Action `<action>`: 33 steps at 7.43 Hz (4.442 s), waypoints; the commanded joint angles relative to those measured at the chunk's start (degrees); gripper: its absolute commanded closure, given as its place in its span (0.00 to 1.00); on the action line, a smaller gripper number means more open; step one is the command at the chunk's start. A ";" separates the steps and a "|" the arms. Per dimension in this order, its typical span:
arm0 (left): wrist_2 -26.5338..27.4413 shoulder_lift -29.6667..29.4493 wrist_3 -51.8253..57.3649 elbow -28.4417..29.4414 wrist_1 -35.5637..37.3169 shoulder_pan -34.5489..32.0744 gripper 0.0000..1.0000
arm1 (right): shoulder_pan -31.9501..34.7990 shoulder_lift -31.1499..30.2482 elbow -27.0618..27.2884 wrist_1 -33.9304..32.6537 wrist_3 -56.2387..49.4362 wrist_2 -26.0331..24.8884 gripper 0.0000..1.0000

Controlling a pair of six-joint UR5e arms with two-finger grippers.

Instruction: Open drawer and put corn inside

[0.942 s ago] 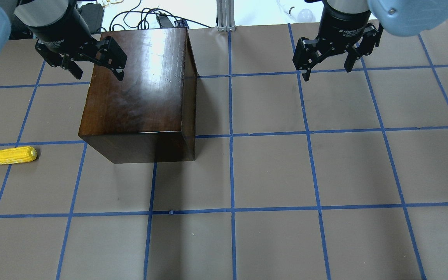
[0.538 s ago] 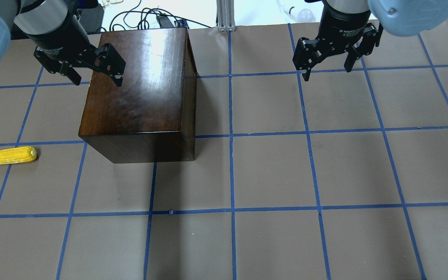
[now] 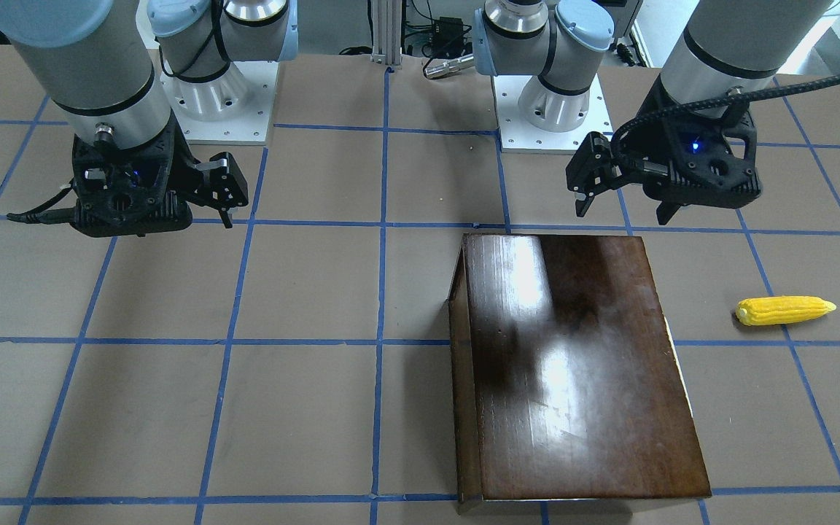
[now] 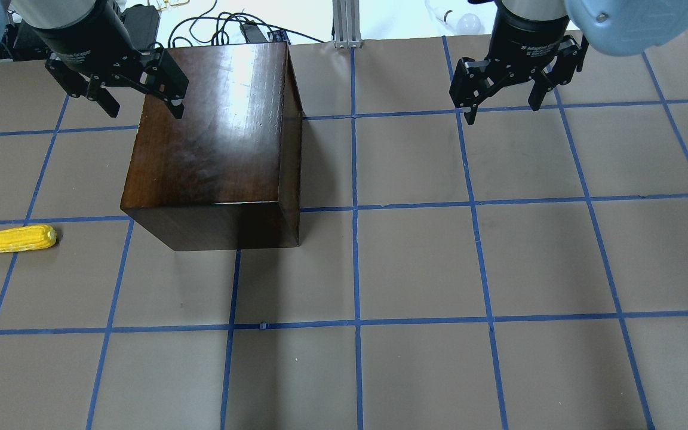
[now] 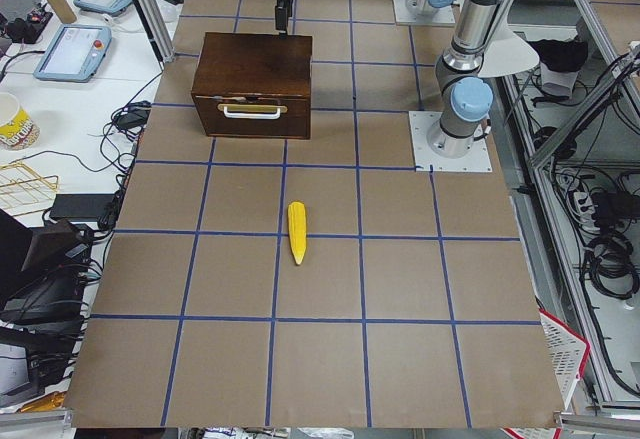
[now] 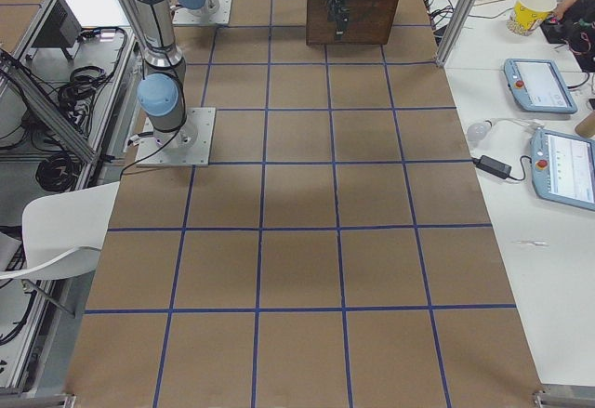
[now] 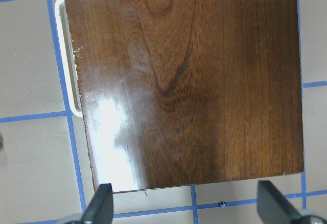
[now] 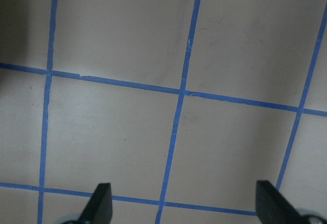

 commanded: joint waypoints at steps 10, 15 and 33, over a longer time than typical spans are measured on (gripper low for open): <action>-4.88 -7.28 16.42 0.57 1.31 16.34 0.00 | 0.00 0.00 0.00 -0.04 -0.06 0.00 0.00; -7.98 -20.66 22.95 0.74 12.22 19.70 0.00 | 0.00 0.00 0.00 0.05 -0.07 0.00 0.00; -15.28 -25.42 19.35 -0.22 12.22 21.03 0.00 | 0.00 0.00 0.00 -0.04 0.02 0.00 0.00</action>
